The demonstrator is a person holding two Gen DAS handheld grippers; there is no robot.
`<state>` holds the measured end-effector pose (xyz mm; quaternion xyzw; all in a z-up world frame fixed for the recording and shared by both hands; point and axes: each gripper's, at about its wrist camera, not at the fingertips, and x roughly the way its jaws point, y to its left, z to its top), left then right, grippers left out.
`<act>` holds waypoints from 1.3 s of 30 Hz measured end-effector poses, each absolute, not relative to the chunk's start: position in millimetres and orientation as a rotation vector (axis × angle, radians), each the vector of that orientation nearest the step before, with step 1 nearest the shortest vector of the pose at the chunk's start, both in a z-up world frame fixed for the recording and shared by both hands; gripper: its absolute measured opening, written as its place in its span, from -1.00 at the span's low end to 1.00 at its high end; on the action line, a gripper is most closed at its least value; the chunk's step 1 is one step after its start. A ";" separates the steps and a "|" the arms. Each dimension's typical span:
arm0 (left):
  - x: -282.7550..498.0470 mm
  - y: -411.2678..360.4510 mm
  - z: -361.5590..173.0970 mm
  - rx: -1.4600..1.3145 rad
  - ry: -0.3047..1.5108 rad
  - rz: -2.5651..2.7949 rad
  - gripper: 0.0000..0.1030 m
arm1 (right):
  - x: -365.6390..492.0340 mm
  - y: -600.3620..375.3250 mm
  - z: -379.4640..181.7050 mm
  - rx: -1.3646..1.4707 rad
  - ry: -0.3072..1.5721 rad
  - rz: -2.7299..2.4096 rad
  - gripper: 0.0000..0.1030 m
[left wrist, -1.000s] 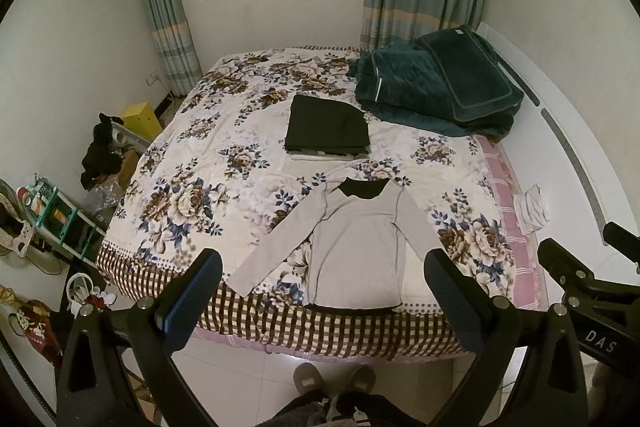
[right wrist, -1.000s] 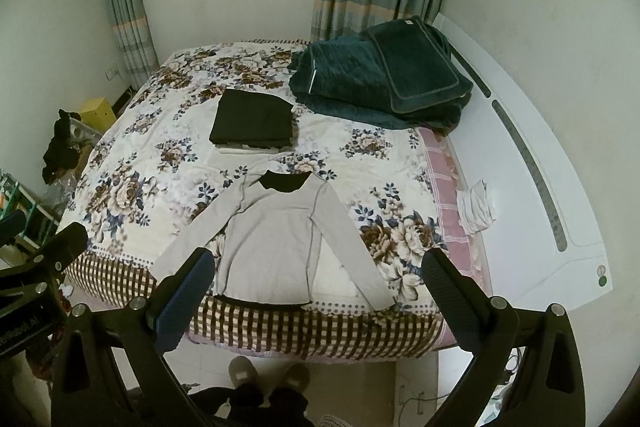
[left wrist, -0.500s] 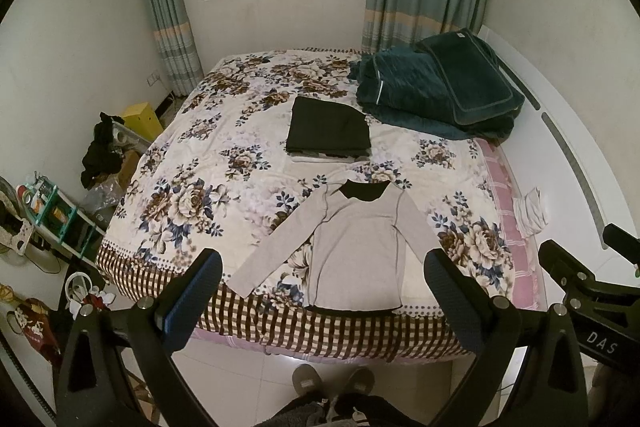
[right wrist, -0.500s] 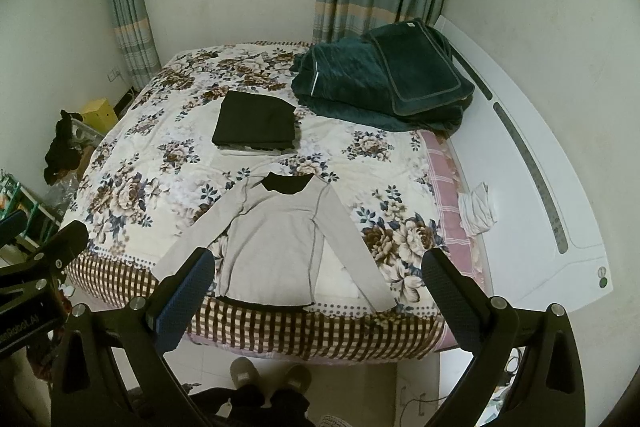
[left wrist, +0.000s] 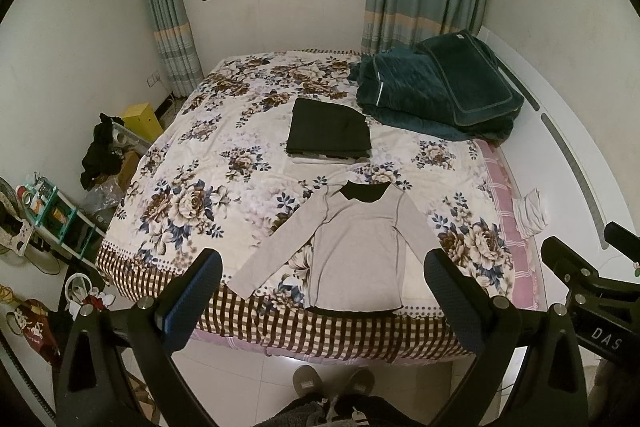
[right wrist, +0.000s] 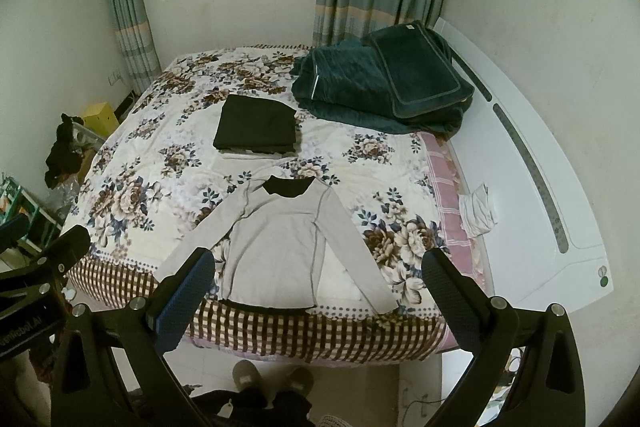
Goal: Fold small clothes
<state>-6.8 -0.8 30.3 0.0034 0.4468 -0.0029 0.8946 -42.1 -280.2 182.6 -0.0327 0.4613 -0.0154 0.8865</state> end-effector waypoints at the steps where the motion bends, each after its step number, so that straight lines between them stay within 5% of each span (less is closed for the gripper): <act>1: -7.2 -0.9 32.2 0.006 0.927 -0.007 1.00 | -41.1 -280.1 183.7 -0.069 0.960 -0.032 1.00; 23: 23.9 7.5 13.0 0.021 0.864 0.071 1.00 | -14.8 -282.5 168.9 0.008 1.013 -0.048 1.00; 33: 118.5 38.5 -133.8 0.129 0.962 0.175 1.00 | 38.1 -400.1 -4.1 0.306 1.224 -0.336 1.00; 39: 152.7 36.4 -233.5 0.196 1.108 0.225 1.00 | 38.3 -509.8 -156.9 0.524 1.395 -0.483 0.72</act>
